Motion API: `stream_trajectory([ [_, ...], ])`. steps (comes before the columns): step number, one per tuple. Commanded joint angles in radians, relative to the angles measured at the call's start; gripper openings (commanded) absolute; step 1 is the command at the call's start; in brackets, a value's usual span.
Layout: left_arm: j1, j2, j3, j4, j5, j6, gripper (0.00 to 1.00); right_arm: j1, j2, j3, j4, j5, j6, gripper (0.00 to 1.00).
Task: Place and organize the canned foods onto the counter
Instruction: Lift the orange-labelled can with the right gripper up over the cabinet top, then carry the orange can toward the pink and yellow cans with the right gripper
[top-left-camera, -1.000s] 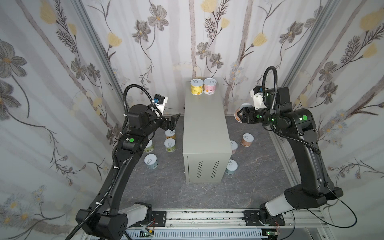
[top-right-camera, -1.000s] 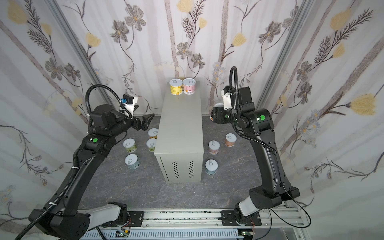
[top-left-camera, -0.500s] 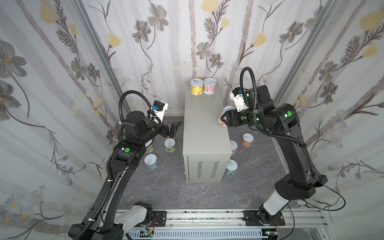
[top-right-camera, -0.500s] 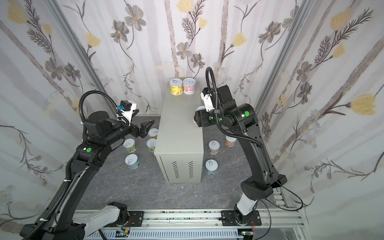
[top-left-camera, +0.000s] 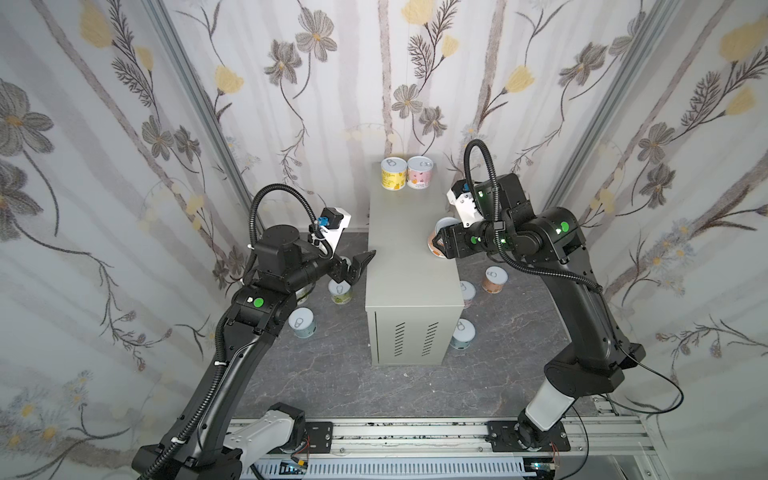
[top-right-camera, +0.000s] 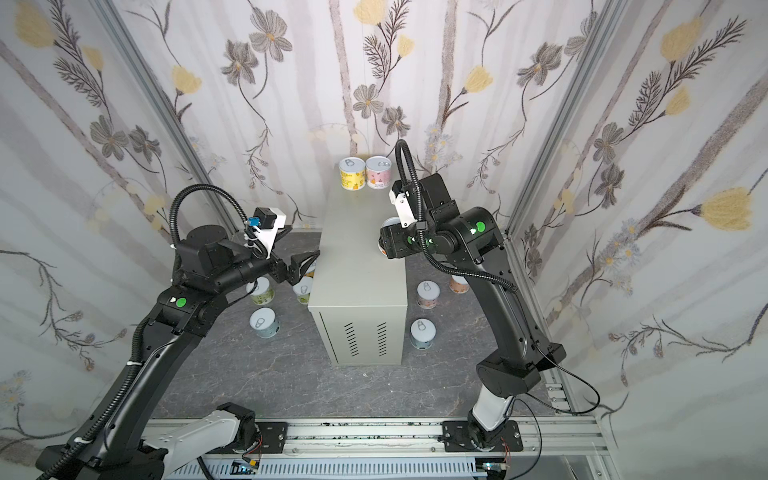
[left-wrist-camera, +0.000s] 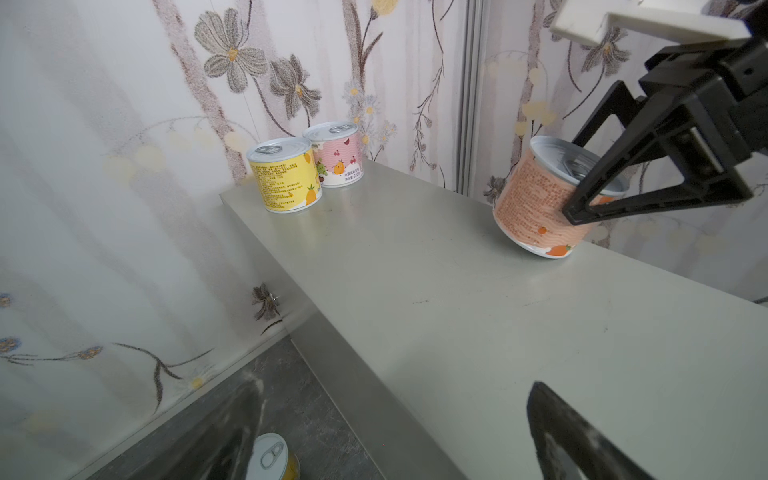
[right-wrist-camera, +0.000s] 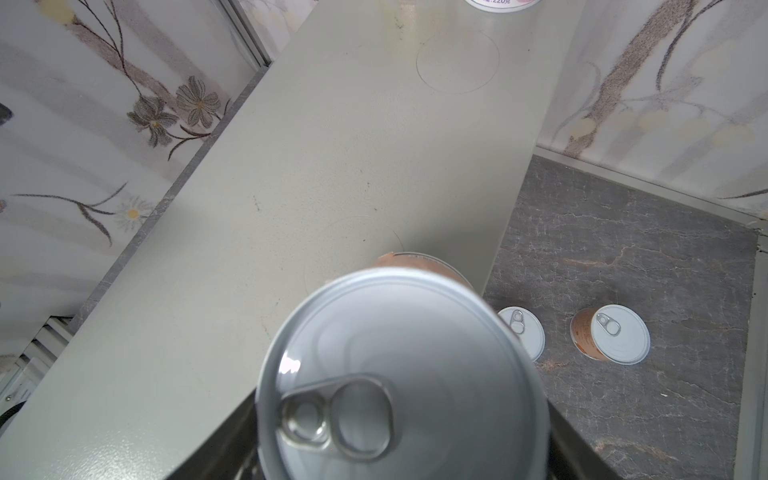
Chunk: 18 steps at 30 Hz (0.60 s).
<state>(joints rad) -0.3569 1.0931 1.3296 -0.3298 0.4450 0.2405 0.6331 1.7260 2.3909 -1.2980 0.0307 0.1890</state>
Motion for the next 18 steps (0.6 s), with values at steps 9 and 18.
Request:
stream_trajectory([
  [9,-0.02,0.007,0.011,-0.015,-0.025,0.033,1.0,0.021,0.019,0.008,0.032,0.002,-0.018,0.59],
  [18,-0.027,0.008,0.017,-0.026,-0.043,0.035,1.0,0.024,0.029,0.008,0.037,0.003,-0.019,0.65],
])
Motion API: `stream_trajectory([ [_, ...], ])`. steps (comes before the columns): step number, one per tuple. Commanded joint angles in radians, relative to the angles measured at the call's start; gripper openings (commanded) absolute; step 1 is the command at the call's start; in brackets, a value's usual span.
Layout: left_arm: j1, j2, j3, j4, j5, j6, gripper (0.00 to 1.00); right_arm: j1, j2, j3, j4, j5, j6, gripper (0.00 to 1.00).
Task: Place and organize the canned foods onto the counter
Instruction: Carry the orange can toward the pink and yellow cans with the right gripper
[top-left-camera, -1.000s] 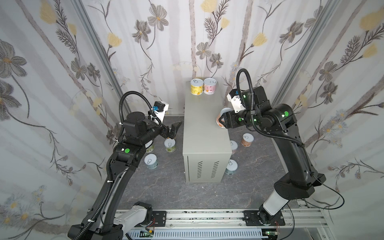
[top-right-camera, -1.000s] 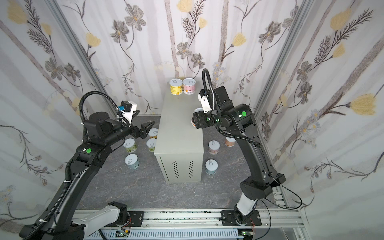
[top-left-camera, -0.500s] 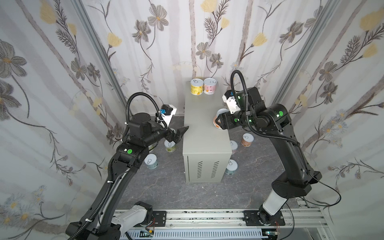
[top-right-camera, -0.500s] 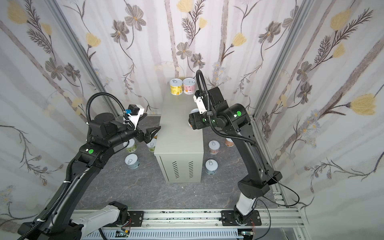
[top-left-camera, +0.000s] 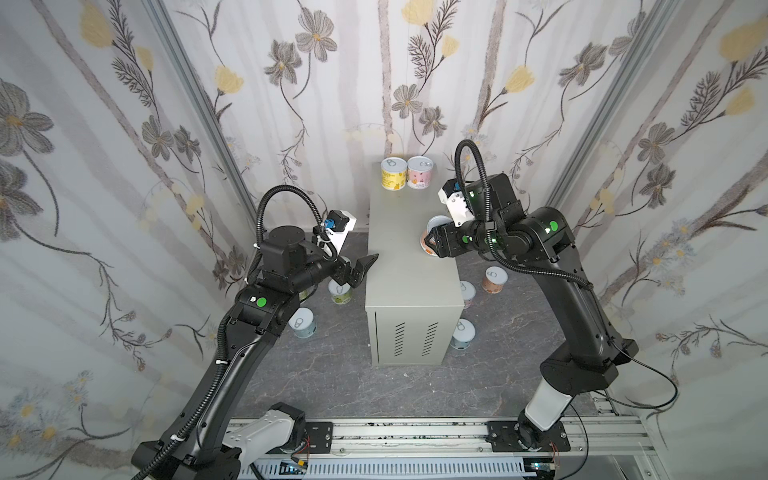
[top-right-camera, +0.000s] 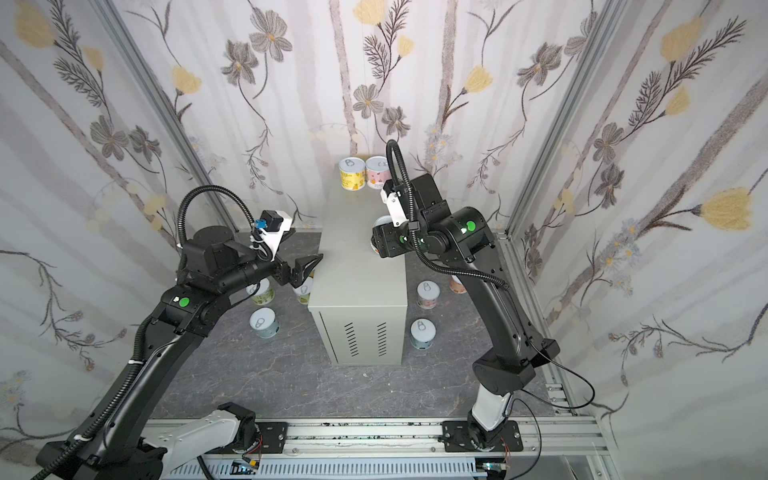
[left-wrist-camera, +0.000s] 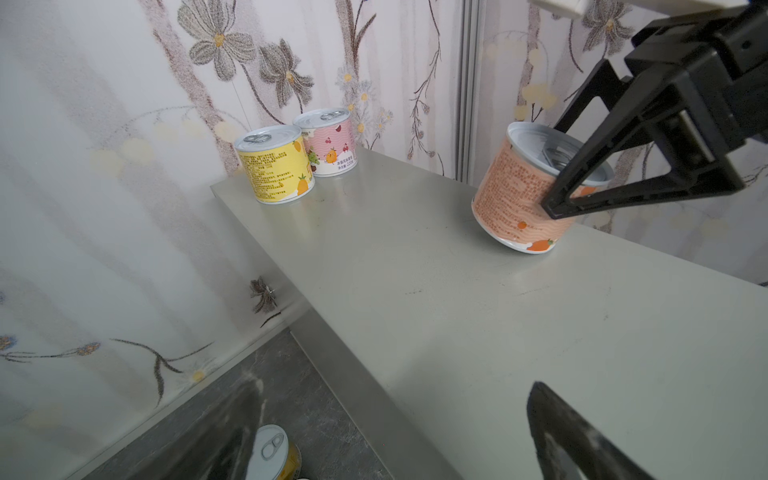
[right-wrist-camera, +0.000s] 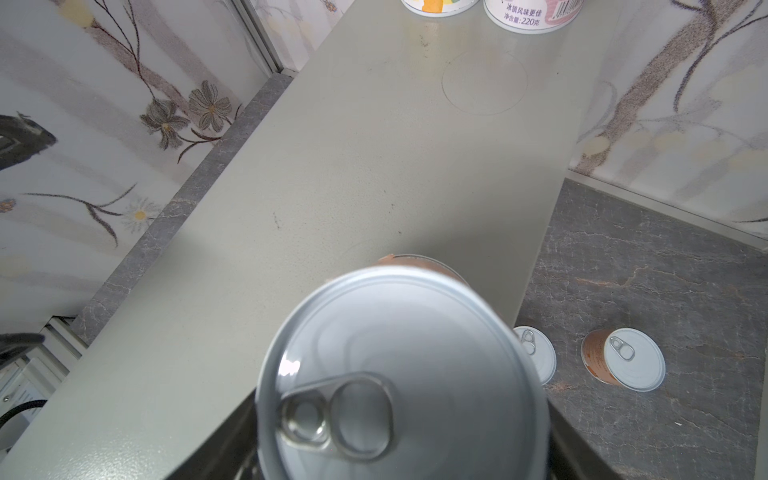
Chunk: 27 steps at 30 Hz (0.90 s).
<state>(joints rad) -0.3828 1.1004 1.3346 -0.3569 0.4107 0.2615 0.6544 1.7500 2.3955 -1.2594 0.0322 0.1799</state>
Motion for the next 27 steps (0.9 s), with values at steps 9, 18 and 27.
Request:
stream_trajectory([
  [9,-0.005,-0.008,0.006,-0.007,-0.022,0.015,1.0,0.003,0.003,0.003,0.0,0.008,-0.01,0.68],
  [18,-0.005,-0.011,0.006,-0.011,-0.031,0.018,1.0,0.004,0.014,0.003,0.009,0.003,-0.011,0.71],
  [27,-0.006,-0.011,0.003,-0.011,-0.04,0.021,1.0,0.004,0.022,0.004,0.011,-0.002,-0.014,0.72],
])
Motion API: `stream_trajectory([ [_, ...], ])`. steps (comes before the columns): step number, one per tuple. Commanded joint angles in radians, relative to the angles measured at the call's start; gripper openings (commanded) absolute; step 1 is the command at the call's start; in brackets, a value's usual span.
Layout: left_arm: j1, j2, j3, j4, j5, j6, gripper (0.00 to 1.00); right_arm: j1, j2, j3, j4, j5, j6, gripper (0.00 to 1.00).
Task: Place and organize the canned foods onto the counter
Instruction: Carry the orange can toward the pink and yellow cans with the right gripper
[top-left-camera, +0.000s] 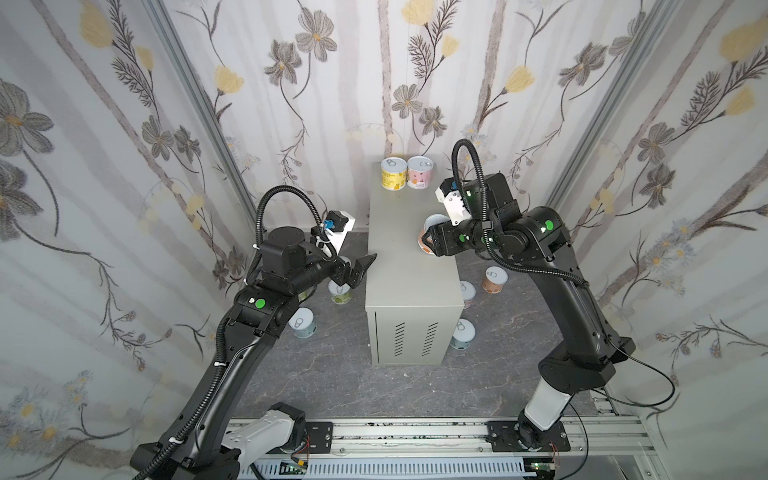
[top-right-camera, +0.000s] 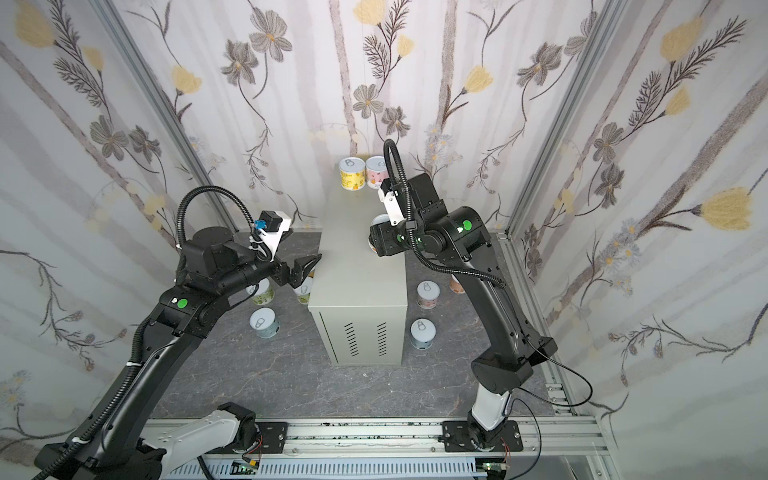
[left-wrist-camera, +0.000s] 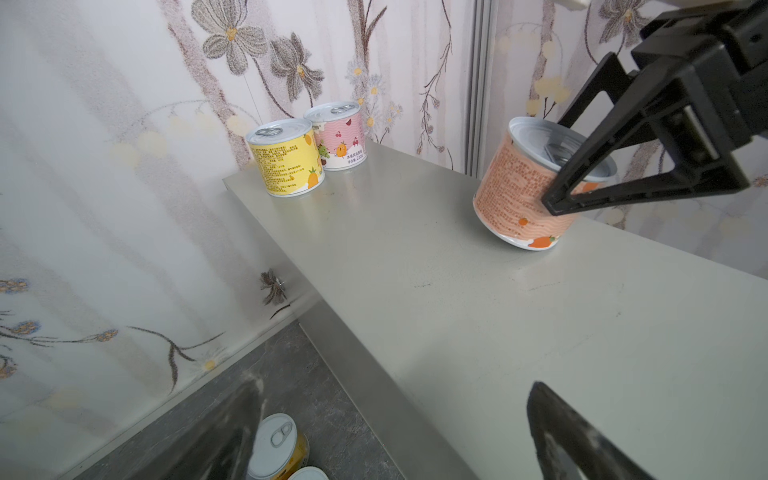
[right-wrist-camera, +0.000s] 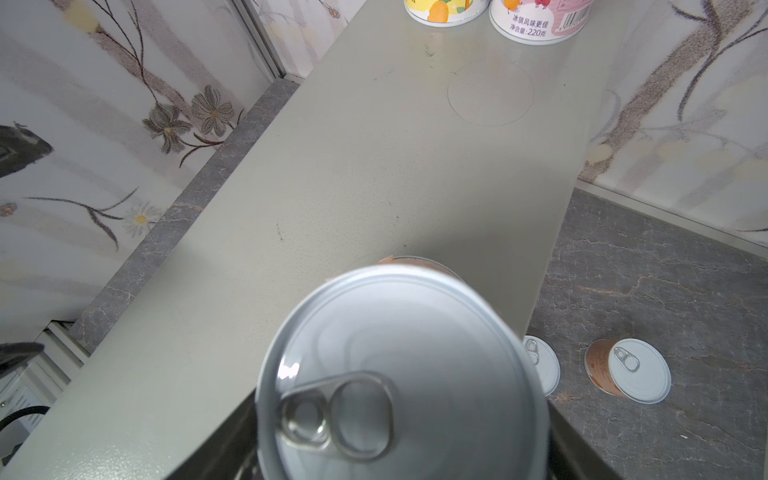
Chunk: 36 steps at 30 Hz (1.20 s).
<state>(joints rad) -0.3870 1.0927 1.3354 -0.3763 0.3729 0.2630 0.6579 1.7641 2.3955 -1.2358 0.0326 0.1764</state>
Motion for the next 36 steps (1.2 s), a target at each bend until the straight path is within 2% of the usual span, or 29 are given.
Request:
stream_trajectory([
  [1,-0.001,-0.004,0.002,0.007,-0.002,0.019,1.0,0.0,0.009,0.003,-0.012,-0.002,-0.011,0.72],
  [10,-0.001,-0.007,-0.001,-0.002,-0.017,0.022,1.0,0.0,0.011,0.004,-0.011,-0.003,-0.011,0.76],
  [23,-0.001,-0.015,-0.013,0.002,-0.03,0.03,1.0,0.001,0.021,0.004,0.002,0.026,-0.015,0.74],
  [36,-0.001,-0.011,0.005,-0.016,-0.065,0.051,1.0,-0.01,0.106,-0.002,0.11,0.056,-0.038,0.74],
])
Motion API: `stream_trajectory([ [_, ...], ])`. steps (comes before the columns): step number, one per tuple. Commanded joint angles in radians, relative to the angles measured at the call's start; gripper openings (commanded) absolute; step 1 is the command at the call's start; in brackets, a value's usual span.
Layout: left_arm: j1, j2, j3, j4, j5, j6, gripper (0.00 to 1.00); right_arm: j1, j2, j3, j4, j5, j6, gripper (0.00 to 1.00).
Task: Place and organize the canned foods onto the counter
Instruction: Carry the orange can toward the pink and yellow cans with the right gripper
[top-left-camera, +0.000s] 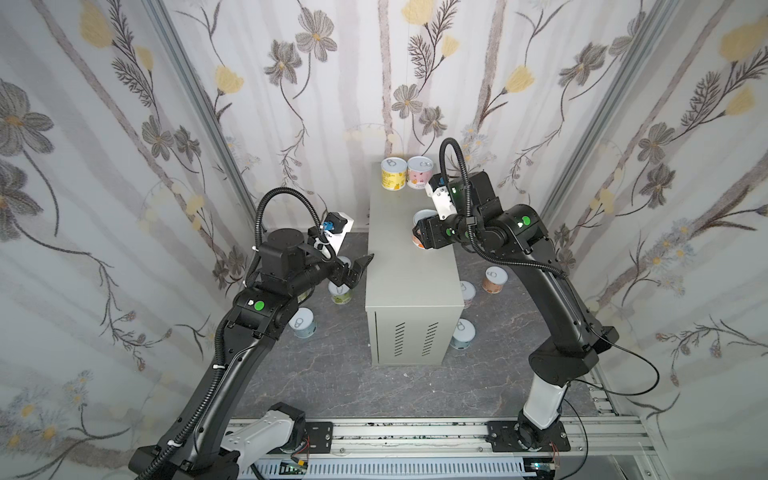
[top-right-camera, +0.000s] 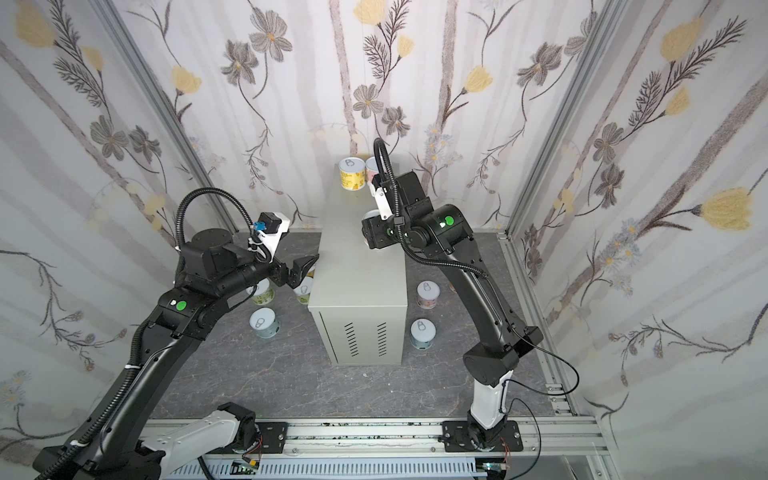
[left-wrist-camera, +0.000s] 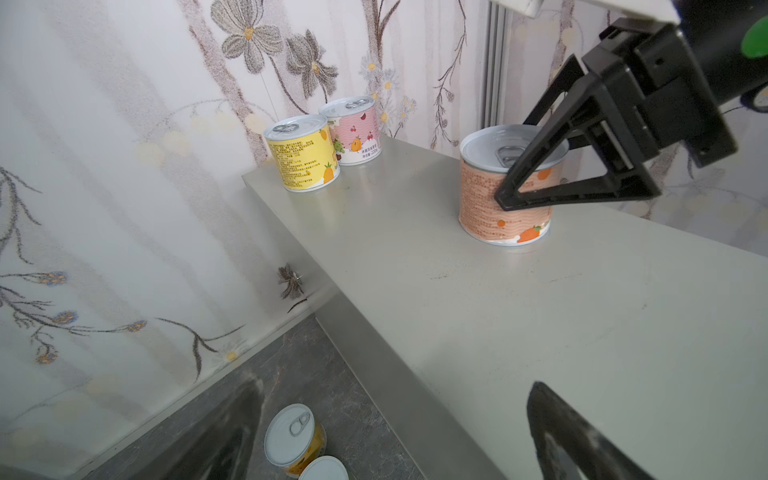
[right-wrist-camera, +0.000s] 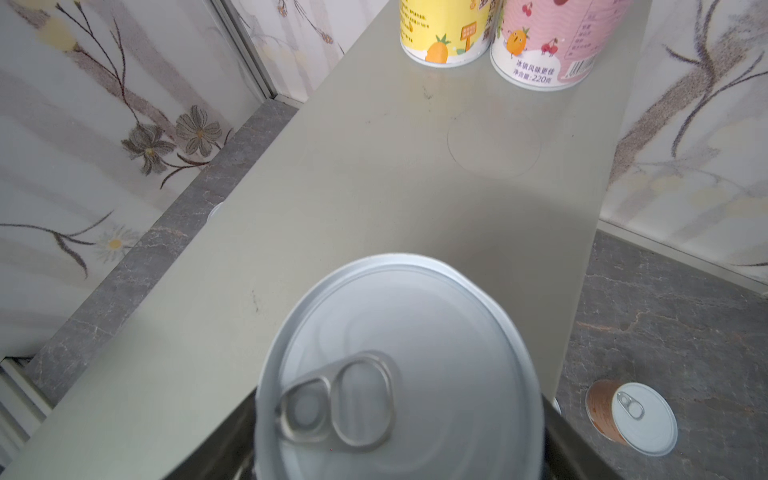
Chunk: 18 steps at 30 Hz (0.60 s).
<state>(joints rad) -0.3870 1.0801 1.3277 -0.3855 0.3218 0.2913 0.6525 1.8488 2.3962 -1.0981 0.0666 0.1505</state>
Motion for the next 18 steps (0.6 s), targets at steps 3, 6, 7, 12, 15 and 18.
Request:
stream_trajectory([
  [3,-0.001,0.013,0.016,-0.006,-0.024,0.032,1.0,-0.016,0.045,-0.003,0.005,0.041,-0.018,0.73],
  [6,-0.001,0.032,0.022,-0.01,-0.025,0.034,1.0,-0.029,0.066,-0.003,0.032,0.052,-0.022,0.73],
  [7,-0.001,0.039,0.026,-0.01,-0.023,0.034,1.0,-0.035,0.074,-0.003,0.04,0.053,-0.024,0.74],
  [12,-0.001,0.057,0.029,-0.002,-0.022,0.04,1.0,-0.056,0.098,-0.003,0.062,0.056,-0.037,0.74],
  [15,-0.001,0.059,0.02,0.013,-0.031,0.049,1.0,-0.067,0.108,-0.003,0.074,0.06,-0.042,0.75],
  [18,-0.001,0.066,0.018,0.02,-0.036,0.057,1.0,-0.073,0.118,-0.003,0.091,0.067,-0.045,0.76],
])
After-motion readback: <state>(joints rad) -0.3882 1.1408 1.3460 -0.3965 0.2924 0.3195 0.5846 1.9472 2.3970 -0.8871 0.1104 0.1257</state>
